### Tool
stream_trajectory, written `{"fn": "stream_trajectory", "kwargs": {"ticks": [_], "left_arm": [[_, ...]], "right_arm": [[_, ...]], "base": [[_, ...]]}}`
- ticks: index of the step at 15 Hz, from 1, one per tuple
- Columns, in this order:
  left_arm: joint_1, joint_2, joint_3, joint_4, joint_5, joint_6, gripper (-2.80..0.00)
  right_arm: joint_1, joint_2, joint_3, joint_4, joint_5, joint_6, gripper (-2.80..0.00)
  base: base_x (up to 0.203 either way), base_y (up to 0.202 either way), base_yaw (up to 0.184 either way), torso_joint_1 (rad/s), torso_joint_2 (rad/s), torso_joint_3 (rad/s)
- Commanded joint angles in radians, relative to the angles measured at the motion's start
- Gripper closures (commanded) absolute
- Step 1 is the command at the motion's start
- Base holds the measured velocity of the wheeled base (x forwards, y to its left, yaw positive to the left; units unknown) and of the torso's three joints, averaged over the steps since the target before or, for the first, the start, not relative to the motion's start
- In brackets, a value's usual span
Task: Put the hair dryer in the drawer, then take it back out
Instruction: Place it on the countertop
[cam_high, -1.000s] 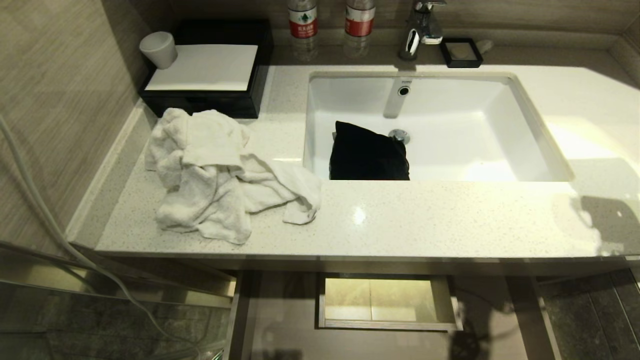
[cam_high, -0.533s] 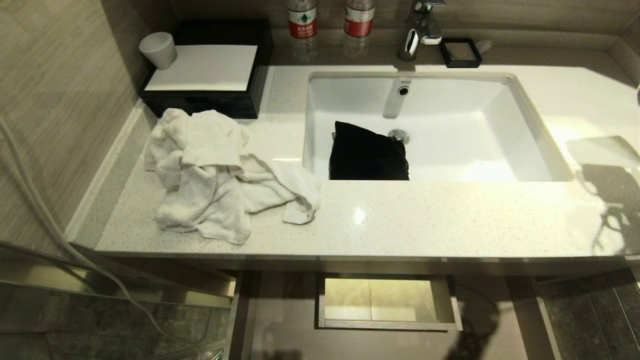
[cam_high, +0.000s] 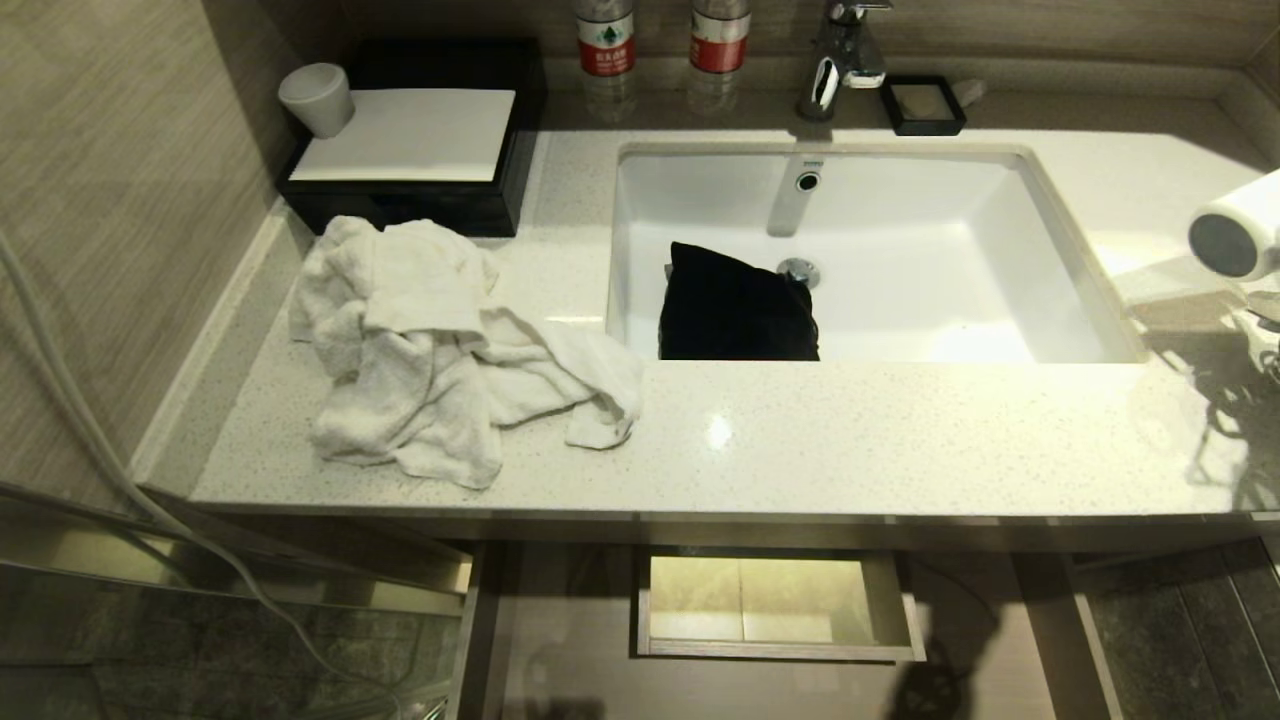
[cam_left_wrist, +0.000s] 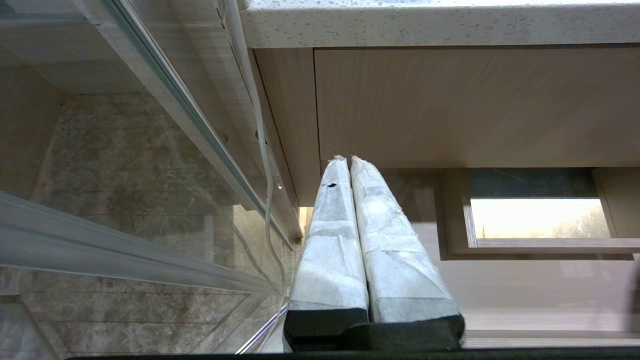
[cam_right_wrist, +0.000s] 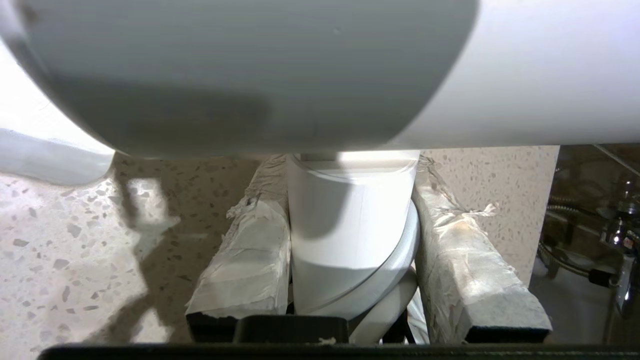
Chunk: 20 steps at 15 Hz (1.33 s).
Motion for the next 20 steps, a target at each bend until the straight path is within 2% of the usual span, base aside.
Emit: {"fn": "stream_trajectory", "kwargs": {"ticks": [1,6,7,8,13,18,19,20], "left_arm": [[0.0,0.0,0.002,0.0,0.0,0.0,0.0],[0.0,0.0,0.002,0.0,0.0,0.0,0.0],[0.0,0.0,0.002,0.0,0.0,0.0,0.0],[0.0,0.0,0.0,0.0,0.0,0.0,0.0],[0.0,0.0,0.001,0.0,0.0,0.0,0.0],[0.0,0.0,0.002,0.0,0.0,0.0,0.0],[0.0,0.0,0.001,0.0,0.0,0.0,0.0],[0.0,0.0,0.002,0.0,0.0,0.0,0.0]], "right_arm": [[-0.001,0.015,0.011,0.006,0.006,-0.014,0.0],[-0.021,0.029,0.001,-0.009,0.016,-0.041,0.0],[-0.022,0.031,0.0,-0.011,0.021,-0.041,-2.8],[-0.035,0.034,0.002,-0.008,0.044,-0.041,-2.8],[-0.038,0.014,0.017,-0.008,0.05,-0.041,-2.8],[-0.055,-0.127,0.05,0.001,0.055,-0.023,-2.8],[-0.059,-0.181,0.078,0.005,0.057,-0.006,0.0],[-0.06,-0.235,0.125,0.006,0.058,0.016,0.0]], "base": [[0.0,0.0,0.0,0.0,0.0,0.0],[0.0,0.0,0.0,0.0,0.0,0.0],[0.0,0.0,0.0,0.0,0.0,0.0],[0.0,0.0,0.0,0.0,0.0,0.0],[0.0,0.0,0.0,0.0,0.0,0.0],[0.0,0.0,0.0,0.0,0.0,0.0],[0.0,0.0,0.0,0.0,0.0,0.0],[0.0,0.0,0.0,0.0,0.0,0.0]]}}
